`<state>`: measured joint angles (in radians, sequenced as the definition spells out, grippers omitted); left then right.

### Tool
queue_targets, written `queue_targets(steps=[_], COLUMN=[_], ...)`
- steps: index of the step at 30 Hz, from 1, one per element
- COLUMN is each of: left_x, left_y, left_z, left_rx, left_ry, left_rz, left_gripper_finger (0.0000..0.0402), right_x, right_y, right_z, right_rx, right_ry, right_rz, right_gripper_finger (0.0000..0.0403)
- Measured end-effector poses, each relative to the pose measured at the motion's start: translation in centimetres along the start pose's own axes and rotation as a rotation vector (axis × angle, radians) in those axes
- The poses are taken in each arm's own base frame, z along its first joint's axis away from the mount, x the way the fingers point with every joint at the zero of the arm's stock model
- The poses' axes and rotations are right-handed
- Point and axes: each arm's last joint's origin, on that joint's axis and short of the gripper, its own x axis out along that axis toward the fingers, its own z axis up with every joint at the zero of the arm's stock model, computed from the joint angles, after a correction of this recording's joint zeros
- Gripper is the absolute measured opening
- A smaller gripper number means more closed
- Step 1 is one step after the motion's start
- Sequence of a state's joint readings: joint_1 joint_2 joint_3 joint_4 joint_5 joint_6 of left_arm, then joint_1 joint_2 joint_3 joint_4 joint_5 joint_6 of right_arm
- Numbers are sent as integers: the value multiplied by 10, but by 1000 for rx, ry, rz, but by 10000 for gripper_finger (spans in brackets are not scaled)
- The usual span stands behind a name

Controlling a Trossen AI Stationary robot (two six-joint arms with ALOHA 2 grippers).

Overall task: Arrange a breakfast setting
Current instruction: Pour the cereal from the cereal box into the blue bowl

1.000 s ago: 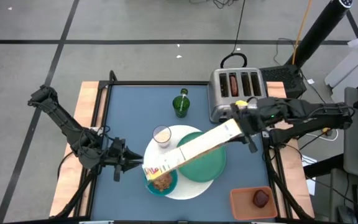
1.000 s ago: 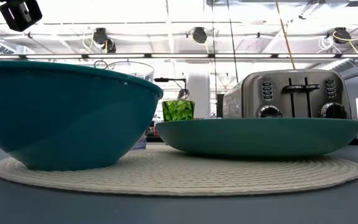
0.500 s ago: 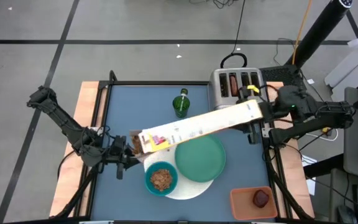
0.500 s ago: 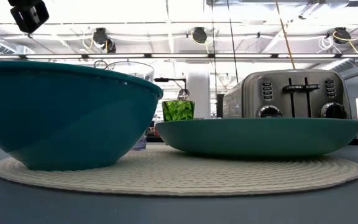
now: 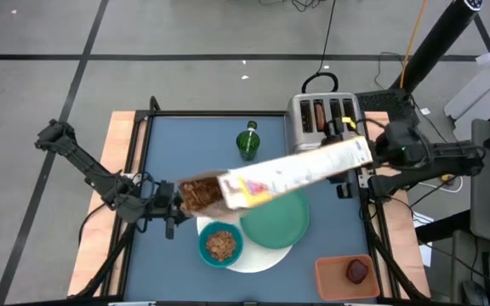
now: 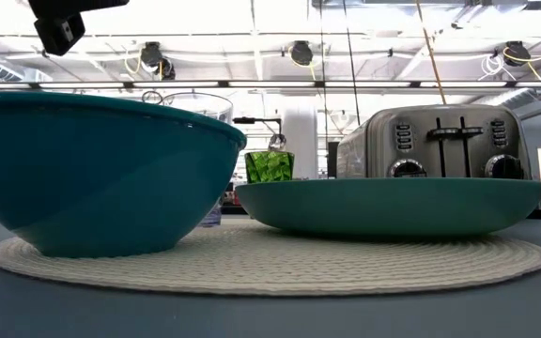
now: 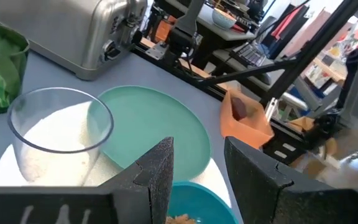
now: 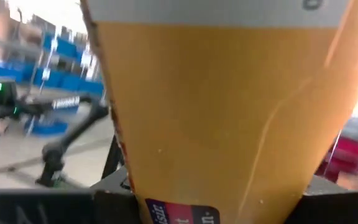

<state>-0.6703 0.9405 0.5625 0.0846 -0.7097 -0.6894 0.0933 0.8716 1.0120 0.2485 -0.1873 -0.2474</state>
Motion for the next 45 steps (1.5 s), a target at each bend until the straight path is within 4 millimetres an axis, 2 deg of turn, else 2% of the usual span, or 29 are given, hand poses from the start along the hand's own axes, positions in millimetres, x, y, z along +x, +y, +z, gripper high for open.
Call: queue_targets(steps=[5,9,17,25,31,38,41,45], left_x=[6,12,22,39,48,54,55,58], left_y=[-2,-5,-7,-5,2,10,13,18], left_z=[1,3,3,14,28,38,40,44], left_rx=[35,52,70,58,2,65,65,62], left_ry=[-31,-67,-111,-236,-343,-365,-372,-384], left_rz=[-2,-14,-14,-1,18,-15,-6,17], left_gripper_finger=[149,149,149,149,149,152,172,228], right_x=[-20,-36,-61,-83,-85,-82,-82,-82], right_y=[12,22,36,47,49,50,50,50], right_z=[-32,-62,-106,-134,-142,-147,-148,-148], right_rx=[-17,27,129,192,211,214,215,217], right_ry=[-237,-335,-350,-366,-347,-312,-301,-301], right_rz=[-57,-71,-126,-160,-152,-146,-145,-144], right_gripper_finger=[176,176,176,176,176,176,176,176])
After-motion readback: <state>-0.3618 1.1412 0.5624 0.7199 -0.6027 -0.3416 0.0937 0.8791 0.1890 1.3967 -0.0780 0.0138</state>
